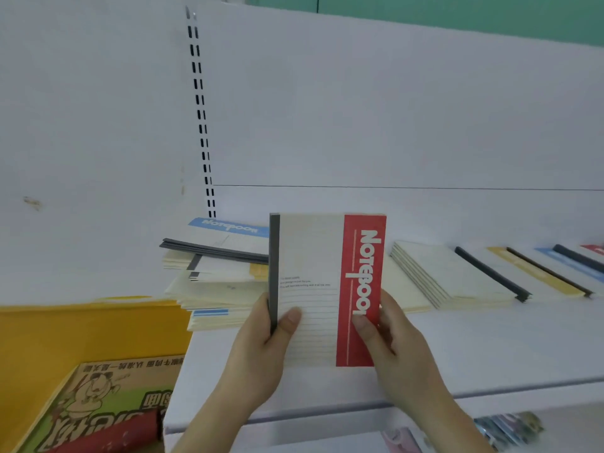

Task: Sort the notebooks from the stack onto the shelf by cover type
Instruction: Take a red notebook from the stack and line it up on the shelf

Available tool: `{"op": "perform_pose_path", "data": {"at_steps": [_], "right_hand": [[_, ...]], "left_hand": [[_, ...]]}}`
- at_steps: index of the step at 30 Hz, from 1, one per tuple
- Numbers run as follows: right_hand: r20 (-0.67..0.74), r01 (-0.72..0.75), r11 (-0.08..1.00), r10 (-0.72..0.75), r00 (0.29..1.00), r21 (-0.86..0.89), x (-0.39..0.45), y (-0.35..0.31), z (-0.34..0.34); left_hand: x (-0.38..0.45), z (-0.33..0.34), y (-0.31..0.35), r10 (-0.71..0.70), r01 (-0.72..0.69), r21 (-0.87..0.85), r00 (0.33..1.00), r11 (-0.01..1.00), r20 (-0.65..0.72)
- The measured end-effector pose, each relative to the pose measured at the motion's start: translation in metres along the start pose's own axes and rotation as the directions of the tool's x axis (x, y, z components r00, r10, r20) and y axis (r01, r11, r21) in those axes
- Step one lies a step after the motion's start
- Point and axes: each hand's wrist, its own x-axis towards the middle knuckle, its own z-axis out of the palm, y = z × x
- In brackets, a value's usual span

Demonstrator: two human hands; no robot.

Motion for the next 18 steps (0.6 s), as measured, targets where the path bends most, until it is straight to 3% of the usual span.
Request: {"op": "perform_pose_path", "data": {"at_steps": [7, 18], "right_hand": [[-0.065, -0.072, 0.995, 0.068, 0.996, -0.065, -0.033, 0.024, -0.095], [-0.288, -0.164, 0.986, 0.150, 0.946, -0.025, -0.093, 0.100, -0.315]], "left_hand": [[-0.003, 0.089, 0.036, -0.035, 0.041, -0.040, 0.990, 0.998, 0.135], [-0.023, 0.333, 0.103, -0.058, 0.078, -0.057, 0.954, 0.995, 0.295]]}}
